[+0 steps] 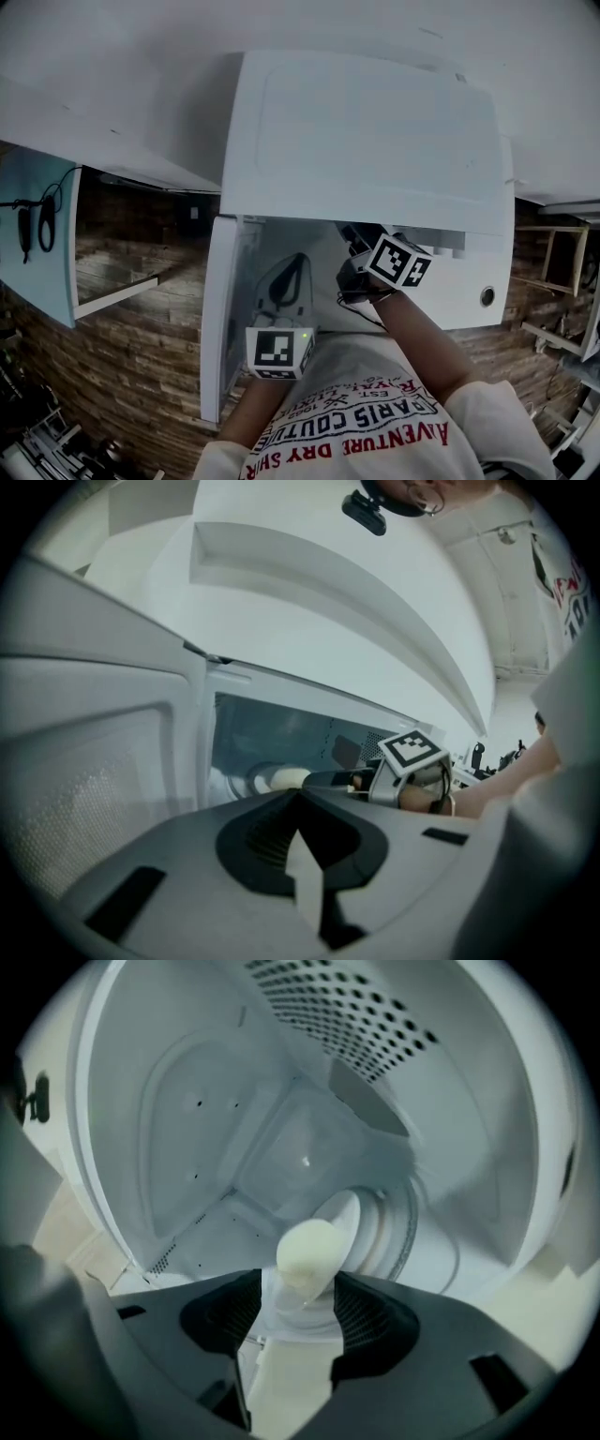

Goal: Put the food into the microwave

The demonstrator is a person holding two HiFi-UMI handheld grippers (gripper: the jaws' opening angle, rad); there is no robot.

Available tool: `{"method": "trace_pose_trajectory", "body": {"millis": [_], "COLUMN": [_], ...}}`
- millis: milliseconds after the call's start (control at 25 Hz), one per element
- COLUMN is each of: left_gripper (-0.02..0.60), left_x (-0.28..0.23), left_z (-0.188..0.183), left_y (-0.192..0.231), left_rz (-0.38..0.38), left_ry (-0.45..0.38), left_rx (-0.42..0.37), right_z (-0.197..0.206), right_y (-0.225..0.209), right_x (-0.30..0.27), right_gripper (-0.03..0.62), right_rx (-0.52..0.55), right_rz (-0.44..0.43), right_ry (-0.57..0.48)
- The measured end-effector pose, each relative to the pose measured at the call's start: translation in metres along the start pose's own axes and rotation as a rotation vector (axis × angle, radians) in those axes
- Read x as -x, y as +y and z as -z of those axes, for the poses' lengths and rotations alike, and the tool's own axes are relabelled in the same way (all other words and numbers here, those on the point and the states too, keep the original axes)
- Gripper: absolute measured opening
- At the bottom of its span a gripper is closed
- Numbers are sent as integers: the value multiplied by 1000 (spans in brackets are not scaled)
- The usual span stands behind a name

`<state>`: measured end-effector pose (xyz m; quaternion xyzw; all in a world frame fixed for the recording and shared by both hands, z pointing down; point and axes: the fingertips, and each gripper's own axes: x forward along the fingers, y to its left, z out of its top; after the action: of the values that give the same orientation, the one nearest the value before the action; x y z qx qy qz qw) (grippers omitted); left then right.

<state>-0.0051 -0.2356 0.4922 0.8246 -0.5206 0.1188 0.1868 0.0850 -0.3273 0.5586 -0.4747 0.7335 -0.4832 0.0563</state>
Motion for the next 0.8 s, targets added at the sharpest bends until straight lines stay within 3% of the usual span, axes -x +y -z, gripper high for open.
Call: {"method": "trace_pose_trajectory", "body": {"millis": [200,280,440,640,800], "left_gripper": [3,3,3,3,3], "left_x": [0,1,1,3,4], "left_z": [-1,0,-2,-5,-6], "left_y": [2,3,6,9,11], "left_rz": [2,-1,-11,-17,-20], "left_ry": [-1,0,-4,-10,-14], "left_rx": [12,16,4,-3,-6], "right_z": [12,17,20,24,29], "right_y": [-7,-11,-14,-24,-30], "right_x": [2,3,6,12,20], "right_gripper": [257,262,267,267,264], "right_rx": [458,573,658,798,838], "right_rz": [151,190,231,315,361], "right_ry": [154,200,259,413,492]}}
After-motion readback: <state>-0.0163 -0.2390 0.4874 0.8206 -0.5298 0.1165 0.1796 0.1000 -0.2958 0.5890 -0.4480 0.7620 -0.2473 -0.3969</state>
